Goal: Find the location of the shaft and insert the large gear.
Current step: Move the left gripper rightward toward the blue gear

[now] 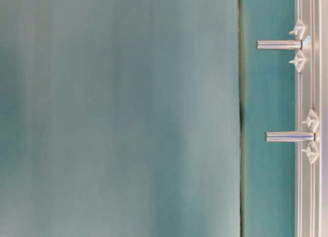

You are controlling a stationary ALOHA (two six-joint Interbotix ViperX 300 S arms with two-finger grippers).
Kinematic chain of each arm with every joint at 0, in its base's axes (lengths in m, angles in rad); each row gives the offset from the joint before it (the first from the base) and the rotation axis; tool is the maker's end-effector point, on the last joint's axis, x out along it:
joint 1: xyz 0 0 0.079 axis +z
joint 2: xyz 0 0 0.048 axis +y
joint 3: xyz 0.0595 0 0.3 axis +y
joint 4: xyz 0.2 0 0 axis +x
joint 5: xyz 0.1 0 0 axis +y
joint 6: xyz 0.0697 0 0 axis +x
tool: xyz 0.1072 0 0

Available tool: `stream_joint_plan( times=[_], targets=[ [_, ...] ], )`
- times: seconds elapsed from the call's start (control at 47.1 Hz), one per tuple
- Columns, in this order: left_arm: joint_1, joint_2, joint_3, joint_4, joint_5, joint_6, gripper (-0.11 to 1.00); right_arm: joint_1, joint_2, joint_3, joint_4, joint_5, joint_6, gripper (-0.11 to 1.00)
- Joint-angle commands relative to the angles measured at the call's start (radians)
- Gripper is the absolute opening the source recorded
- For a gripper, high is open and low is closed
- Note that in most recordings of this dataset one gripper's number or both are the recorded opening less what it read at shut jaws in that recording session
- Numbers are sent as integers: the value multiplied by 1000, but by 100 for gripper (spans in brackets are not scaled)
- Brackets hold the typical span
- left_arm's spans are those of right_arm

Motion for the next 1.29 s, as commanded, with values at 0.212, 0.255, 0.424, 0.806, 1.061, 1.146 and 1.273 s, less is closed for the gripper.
stream_joint_plan(
  times=[0.212,0.255,0.424,0.806,1.061,1.146,1.273],
  targets=[
    [-5,35,2,15,-5,-9,3,-6,14,44,32,-9,46,4],
    [-5,38,2,15,-5,-9,2,-6,14,46,32,-3,52,2],
    [-8,60,2,15,-3,-15,1,-9,14,60,32,44,58,1],
    [-38,132,-58,15,219,-74,1,-48,12,54,32,196,61,1],
    [-81,187,-104,15,311,-81,1,-58,11,46,32,272,61,1],
    [-94,216,-124,15,327,-86,1,-60,11,46,34,293,61,1],
    [-98,284,-170,15,357,-86,1,-60,11,38,32,336,61,1]
  ],
)
